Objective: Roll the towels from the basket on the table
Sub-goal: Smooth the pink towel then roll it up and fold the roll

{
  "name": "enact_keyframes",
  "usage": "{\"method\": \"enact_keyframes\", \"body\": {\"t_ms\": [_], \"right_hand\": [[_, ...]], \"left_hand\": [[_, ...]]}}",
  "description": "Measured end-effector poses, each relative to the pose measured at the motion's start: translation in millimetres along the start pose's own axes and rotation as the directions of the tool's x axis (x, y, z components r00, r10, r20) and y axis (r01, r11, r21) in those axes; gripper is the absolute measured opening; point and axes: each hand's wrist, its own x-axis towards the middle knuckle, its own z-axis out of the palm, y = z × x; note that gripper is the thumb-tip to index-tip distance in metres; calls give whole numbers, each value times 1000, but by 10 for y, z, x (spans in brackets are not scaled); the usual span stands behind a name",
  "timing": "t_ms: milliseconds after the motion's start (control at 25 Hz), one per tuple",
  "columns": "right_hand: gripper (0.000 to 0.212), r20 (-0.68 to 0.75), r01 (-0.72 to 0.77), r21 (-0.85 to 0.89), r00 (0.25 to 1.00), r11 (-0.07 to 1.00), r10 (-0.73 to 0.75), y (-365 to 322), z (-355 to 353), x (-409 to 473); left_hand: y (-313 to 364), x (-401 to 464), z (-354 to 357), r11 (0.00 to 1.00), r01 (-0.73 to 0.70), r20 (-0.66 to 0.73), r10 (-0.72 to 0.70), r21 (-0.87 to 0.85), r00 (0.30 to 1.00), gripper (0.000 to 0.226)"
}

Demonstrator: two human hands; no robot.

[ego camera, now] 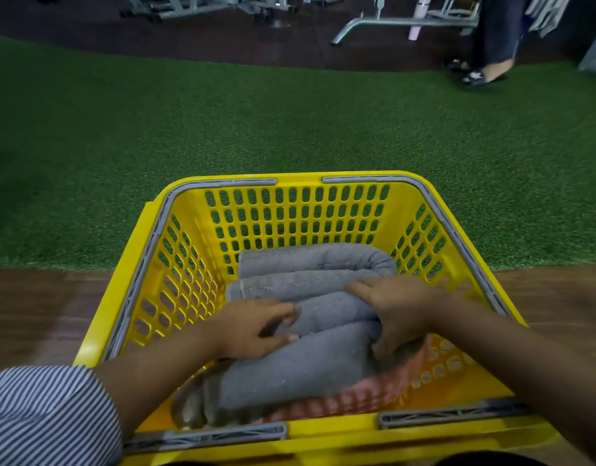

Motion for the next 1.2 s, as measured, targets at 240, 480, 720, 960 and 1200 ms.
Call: {"method": "enact_keyframes", "body": {"t_ms": [240,480,720,960,1200], "right_hand": [[79,-149,40,387,989,921,19,205,-65,51],[74,-325,61,451,940,891,100,469,-208,30],[109,-330,-69,366,923,928,199,764,-409,435],[123,-242,-232,66,940,970,241,655,-246,723],[108,-304,-250,11,922,968,241,636,-217,679]], "left_hand": [[34,-110,-70,979,56,312,-116,194,943,86],[52,147,-535,963,94,8,-99,251,995,86],[-134,675,-834,777,236,-143,-188,584,972,81],[-489,761,-415,870,268,49,-315,414,948,93],[-506,747,-377,813,224,-96,-205,537,974,83]]}}
